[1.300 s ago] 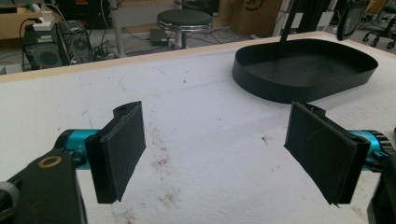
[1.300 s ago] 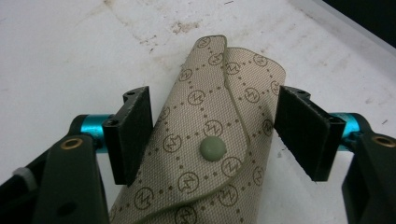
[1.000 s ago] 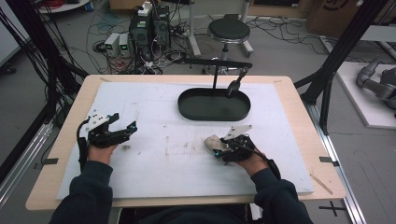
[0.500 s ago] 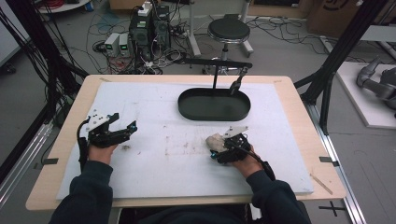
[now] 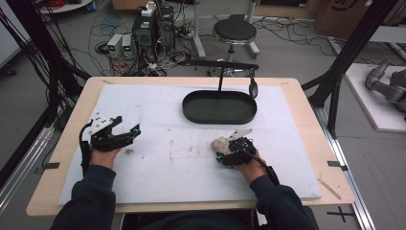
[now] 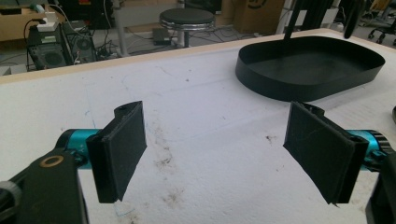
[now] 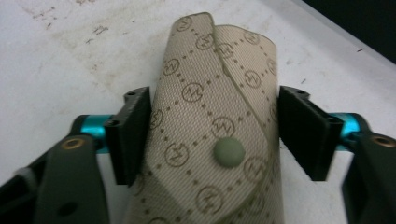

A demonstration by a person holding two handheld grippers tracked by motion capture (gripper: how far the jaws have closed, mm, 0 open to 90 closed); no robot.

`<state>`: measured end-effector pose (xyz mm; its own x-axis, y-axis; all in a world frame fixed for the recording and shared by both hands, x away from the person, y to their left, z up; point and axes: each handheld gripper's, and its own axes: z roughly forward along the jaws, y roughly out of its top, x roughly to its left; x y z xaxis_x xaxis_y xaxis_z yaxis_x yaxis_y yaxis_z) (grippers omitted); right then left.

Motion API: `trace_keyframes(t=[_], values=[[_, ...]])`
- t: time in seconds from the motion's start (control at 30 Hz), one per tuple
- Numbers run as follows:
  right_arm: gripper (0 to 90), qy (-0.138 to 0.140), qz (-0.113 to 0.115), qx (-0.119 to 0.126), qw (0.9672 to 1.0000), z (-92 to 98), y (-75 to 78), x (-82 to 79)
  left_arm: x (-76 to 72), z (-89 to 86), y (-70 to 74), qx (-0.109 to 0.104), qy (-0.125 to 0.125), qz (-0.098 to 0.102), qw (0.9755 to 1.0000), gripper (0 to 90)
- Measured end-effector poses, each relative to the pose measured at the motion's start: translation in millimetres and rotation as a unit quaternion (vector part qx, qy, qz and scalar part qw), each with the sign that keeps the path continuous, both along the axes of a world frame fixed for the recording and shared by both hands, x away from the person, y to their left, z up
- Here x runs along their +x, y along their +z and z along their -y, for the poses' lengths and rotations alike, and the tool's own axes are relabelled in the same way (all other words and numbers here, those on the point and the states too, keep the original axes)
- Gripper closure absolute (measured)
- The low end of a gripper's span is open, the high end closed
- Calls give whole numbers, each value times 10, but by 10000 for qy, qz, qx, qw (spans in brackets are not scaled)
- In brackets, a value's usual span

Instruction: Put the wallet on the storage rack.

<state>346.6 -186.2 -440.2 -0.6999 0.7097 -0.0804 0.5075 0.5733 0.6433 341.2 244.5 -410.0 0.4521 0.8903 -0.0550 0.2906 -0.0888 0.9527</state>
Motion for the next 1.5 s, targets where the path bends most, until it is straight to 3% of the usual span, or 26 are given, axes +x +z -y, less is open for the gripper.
trace_keyframes(t=[0.23, 0.4, 0.57, 0.7, 0.8, 0.83, 0.93, 1.1, 1.27, 1.5], values=[[401, 35, 2, -40, 10000, 16, 43, -3, -2, 4, 1, 19, -30, -11, 10000, 206], [420, 94, 52, 86, 9999, 52, 87, 18, 0, -2, 0, 16, -4, -9, 10000, 206], [420, 68, 346, 282, 9990, 122, 207, 80, -4, 3, 1, 16, -14, -20, 10000, 206], [420, 20, 431, 412, 9982, 163, 276, 164, 0, -2, 0, 22, -7, -15, 10000, 206], [420, -59, 525, 684, 9963, 184, 429, 328, 2, 1, -3, 1, -18, -28, 10000, 206], [420, -59, 525, 684, 9963, 184, 429, 328, 4, 1, -3, 8, -28, -26, 10000, 206], [421, -80, 705, 752, 9946, 135, 614, 527, 8, 4, -6, 17, -51, -29, 10000, 206], [421, -77, 888, 739, 9933, 51, 723, 740, 3, 4, -4, -8, -40, -26, 10000, 206], [420, -111, 1009, 542, 9934, -100, 700, 1077, 5, 1, -4, -3, -43, -29, 10000, 206], [418, -204, 992, 291, 9944, -197, 554, 1361, -1, 2, 1, -13, -46, -22, 10000, 206]])
